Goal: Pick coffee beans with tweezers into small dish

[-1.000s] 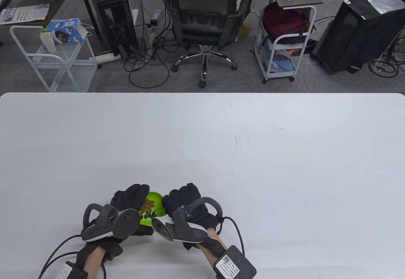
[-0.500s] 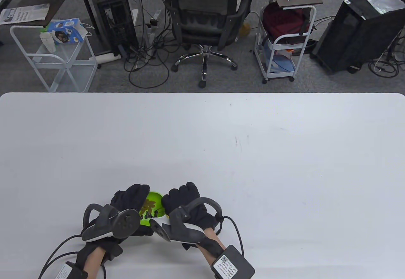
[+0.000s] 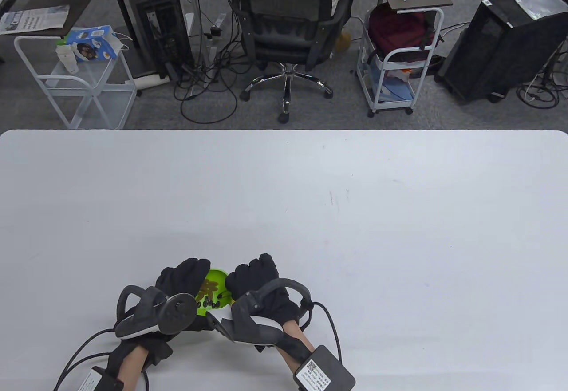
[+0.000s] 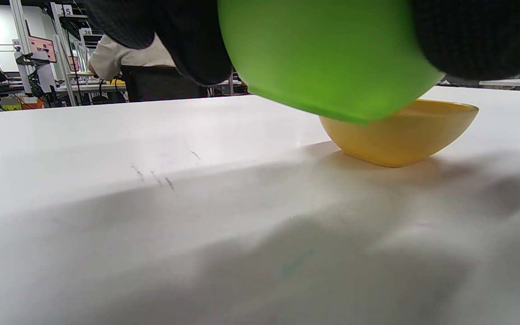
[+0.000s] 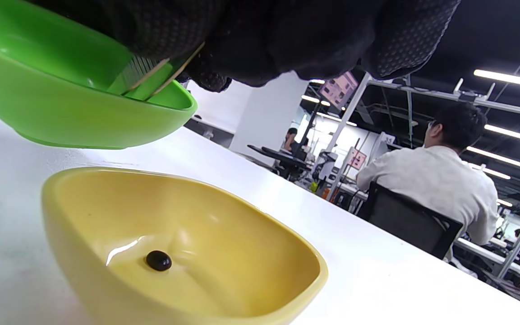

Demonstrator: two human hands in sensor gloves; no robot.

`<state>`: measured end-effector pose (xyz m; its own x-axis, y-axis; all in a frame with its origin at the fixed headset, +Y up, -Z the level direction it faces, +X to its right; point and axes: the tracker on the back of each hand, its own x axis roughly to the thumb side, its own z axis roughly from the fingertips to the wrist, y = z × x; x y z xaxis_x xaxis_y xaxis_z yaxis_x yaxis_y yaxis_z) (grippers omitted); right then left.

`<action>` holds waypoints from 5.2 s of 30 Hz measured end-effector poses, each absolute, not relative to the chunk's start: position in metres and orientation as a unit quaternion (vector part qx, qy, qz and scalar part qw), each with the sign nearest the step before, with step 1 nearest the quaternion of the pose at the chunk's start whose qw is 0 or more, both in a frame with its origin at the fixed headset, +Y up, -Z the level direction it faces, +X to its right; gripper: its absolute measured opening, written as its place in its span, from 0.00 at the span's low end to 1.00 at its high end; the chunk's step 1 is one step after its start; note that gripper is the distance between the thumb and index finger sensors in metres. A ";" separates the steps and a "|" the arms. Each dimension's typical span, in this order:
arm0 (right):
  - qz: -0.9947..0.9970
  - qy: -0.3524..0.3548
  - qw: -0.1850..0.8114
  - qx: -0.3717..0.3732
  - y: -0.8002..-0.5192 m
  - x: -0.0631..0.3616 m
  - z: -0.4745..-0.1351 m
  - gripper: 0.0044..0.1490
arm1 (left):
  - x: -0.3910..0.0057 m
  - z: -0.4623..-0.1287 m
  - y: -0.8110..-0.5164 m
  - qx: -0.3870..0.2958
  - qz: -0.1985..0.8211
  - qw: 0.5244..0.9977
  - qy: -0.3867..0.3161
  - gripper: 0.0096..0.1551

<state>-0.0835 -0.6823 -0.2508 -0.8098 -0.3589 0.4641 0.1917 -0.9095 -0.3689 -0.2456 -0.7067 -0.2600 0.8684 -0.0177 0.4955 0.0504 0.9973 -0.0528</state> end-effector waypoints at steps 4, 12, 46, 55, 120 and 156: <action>-0.939 0.152 0.147 -0.271 -0.682 -0.084 -0.251 0.26 | -0.245 -0.260 -0.707 -0.032 -0.019 0.966 -0.256 0.73; -0.941 0.147 0.144 -0.269 -0.683 -0.084 -0.251 0.26 | -0.245 -0.260 -0.707 -0.032 -0.018 0.966 -0.256 0.73; -0.976 0.031 -0.166 -0.135 -0.687 0.017 -0.297 0.25 | -0.245 -0.260 -0.706 -0.032 -0.019 0.966 -0.256 0.73; -0.977 0.024 -0.165 -0.129 -0.692 0.020 -0.299 0.27 | -0.245 -0.260 -0.706 -0.032 -0.019 0.966 -0.256 0.73; -0.946 0.122 0.106 -0.281 -0.690 -0.080 -0.251 0.27 | -0.242 -0.258 -0.705 -0.030 -0.035 0.965 -0.258 0.73; -0.978 0.070 -0.083 -0.180 -0.665 -0.008 -0.279 0.26 | -0.242 -0.258 -0.706 -0.034 -0.027 0.964 -0.262 0.73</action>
<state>-0.0083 -0.6651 -0.2787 -0.9213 0.1373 0.3637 -0.1881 -0.9762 -0.1079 -0.2418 -0.7058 -0.2585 0.8613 -0.0342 0.5069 0.0698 0.9962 -0.0514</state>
